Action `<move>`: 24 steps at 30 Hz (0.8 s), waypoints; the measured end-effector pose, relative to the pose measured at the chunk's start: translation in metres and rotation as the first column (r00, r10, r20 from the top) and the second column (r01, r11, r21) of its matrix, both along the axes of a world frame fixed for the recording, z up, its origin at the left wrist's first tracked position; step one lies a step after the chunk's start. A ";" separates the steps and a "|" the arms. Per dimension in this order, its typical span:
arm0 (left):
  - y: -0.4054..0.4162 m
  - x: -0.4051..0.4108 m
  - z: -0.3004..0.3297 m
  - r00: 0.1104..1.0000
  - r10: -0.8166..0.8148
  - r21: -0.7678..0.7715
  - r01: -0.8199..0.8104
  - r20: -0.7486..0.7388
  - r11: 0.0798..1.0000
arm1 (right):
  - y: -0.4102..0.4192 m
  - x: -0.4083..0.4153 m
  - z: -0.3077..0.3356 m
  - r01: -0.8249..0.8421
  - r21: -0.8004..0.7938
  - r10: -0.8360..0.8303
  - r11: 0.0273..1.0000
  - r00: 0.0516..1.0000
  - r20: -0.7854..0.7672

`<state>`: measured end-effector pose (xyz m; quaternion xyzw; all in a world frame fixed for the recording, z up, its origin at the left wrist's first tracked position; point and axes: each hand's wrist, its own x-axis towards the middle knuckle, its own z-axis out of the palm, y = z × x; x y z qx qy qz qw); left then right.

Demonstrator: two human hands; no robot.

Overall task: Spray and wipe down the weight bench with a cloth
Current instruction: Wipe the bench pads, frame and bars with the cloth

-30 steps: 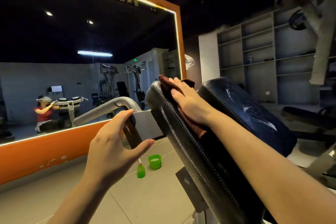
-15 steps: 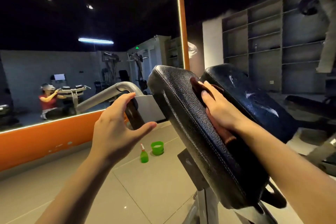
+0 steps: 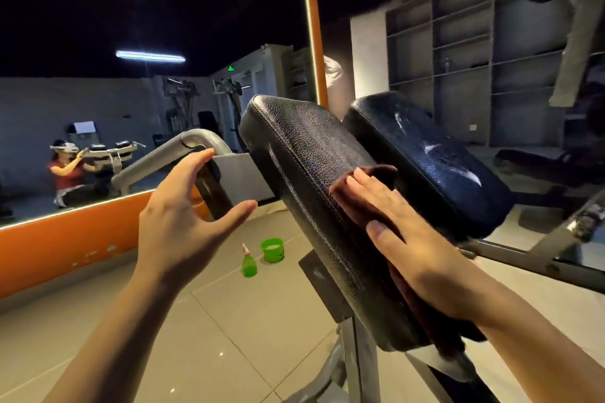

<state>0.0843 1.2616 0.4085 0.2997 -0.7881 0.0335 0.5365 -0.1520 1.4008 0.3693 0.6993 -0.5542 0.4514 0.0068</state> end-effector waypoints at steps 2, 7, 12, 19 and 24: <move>-0.001 0.000 -0.001 1.000 -0.013 0.000 0.013 -0.008 1.000 | 0.010 -0.014 -0.019 0.059 0.017 -0.059 0.998 0.997 0.047; -0.003 -0.003 0.000 1.000 -0.022 0.003 0.022 -0.005 1.000 | -0.021 -0.018 0.016 0.078 0.011 -0.079 0.997 0.992 0.099; 0.002 -0.006 -0.002 1.000 -0.014 0.006 0.014 -0.001 1.000 | -0.089 0.009 0.093 0.057 -0.033 -0.056 0.998 0.998 0.028; -0.001 -0.003 -0.003 0.999 -0.037 0.017 0.038 -0.023 0.999 | -0.090 0.026 0.103 0.013 -0.062 -0.016 0.998 0.999 -0.052; -0.006 -0.006 -0.009 0.997 -0.057 -0.011 0.056 -0.059 0.998 | -0.031 0.037 0.048 0.042 -0.036 -0.046 0.998 0.994 -0.098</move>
